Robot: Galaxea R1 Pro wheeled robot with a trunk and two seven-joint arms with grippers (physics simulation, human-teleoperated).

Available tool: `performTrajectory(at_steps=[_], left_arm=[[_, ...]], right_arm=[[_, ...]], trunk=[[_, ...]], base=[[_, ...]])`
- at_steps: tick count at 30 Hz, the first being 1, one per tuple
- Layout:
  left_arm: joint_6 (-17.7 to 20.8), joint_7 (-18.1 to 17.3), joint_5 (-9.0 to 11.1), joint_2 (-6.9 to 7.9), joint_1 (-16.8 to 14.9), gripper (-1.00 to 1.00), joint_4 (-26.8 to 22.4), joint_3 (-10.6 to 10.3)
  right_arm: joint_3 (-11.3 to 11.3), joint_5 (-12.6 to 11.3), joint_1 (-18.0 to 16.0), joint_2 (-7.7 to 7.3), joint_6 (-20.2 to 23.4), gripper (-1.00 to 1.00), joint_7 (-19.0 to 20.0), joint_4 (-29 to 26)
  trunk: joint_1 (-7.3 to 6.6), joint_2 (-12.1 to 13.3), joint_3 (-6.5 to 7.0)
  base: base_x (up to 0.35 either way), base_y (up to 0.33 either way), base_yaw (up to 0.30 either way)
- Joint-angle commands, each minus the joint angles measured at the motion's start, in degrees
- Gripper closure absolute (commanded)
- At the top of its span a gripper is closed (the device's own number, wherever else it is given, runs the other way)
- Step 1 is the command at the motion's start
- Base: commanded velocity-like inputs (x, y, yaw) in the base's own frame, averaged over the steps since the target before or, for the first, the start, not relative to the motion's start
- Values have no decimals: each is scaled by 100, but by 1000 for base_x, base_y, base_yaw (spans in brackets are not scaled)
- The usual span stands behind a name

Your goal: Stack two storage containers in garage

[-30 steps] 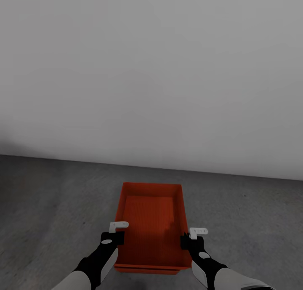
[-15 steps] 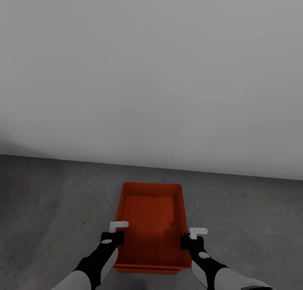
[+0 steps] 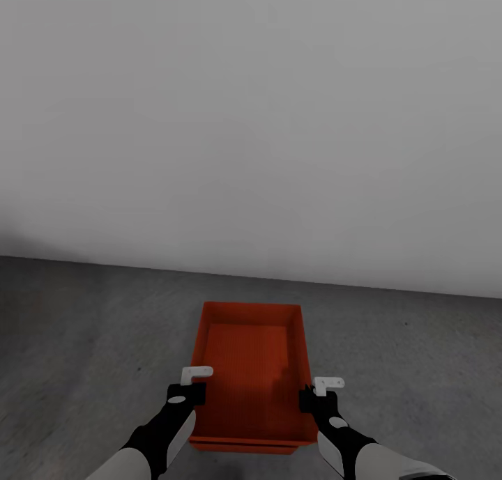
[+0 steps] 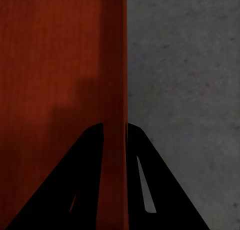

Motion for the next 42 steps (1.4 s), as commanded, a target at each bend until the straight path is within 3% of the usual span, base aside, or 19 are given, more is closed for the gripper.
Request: performTrajectory(at_steps=[1,42], left_arm=[[35,63,112,16,-3,100,0,210],[35,64,112,14,-3,100,0,217]], right_arm=[[-234,-26,-4,-68,-228,100,22,-13],[-234,-30,-4,-68,-228,100,22,-13]], trunk=[[-1,-2,-4],[-1,-2,-4]], base=[[0,0,0],[0,20,0]])
